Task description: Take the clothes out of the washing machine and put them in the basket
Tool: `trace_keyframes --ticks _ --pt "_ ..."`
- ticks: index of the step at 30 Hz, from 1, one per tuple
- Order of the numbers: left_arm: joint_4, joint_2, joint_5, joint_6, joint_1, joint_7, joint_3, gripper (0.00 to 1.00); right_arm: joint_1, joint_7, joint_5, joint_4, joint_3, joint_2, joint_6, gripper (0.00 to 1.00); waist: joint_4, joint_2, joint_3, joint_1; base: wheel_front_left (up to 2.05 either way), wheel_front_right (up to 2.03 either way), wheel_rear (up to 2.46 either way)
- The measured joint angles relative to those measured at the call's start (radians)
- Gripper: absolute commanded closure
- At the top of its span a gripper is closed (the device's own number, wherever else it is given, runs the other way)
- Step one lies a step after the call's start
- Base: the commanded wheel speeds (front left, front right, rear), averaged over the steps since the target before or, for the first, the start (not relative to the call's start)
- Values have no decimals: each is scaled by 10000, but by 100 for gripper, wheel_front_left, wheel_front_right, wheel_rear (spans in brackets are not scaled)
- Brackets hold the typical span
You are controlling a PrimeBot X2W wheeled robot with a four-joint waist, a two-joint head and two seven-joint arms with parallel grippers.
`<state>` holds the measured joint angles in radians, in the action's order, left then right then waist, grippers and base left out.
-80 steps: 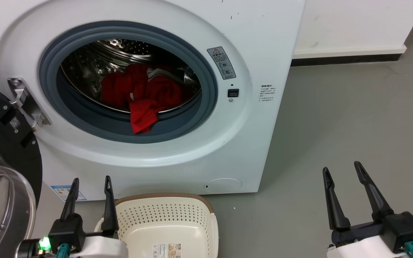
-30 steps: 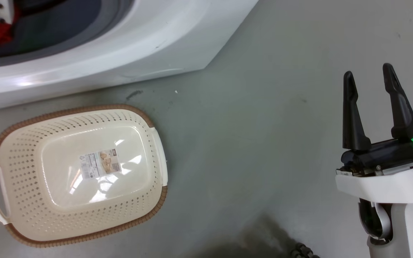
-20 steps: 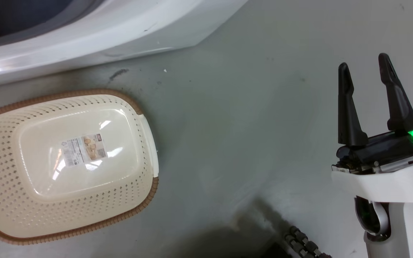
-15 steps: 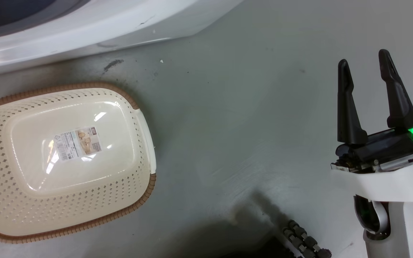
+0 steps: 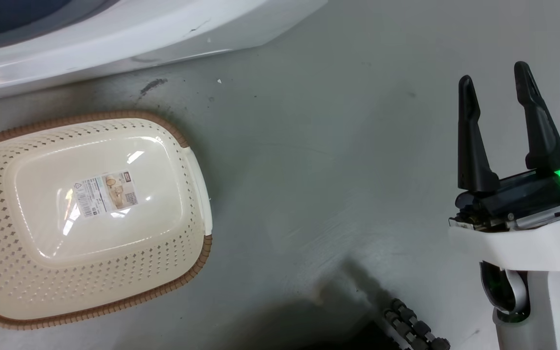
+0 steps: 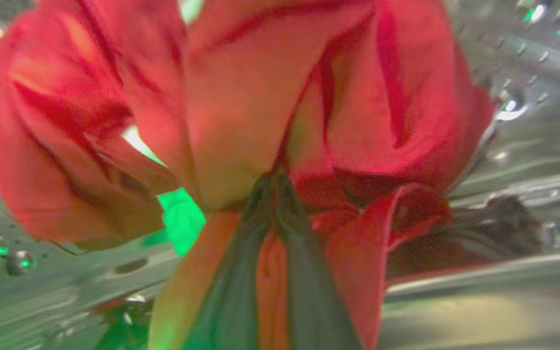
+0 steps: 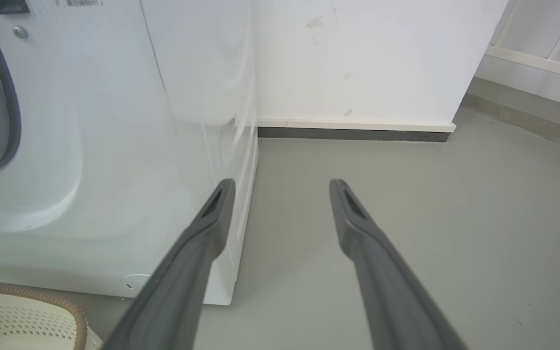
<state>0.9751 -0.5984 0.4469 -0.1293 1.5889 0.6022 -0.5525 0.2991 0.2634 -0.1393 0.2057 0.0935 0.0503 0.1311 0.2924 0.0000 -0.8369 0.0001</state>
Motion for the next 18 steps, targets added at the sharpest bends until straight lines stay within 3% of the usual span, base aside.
trace_keyframes --ticks 18 --pt "136 589 1041 2 -2440 -4730 -301 100 -447 0 483 -341 174 -2 0 0 -473 0 2043 -1 0 0 0"
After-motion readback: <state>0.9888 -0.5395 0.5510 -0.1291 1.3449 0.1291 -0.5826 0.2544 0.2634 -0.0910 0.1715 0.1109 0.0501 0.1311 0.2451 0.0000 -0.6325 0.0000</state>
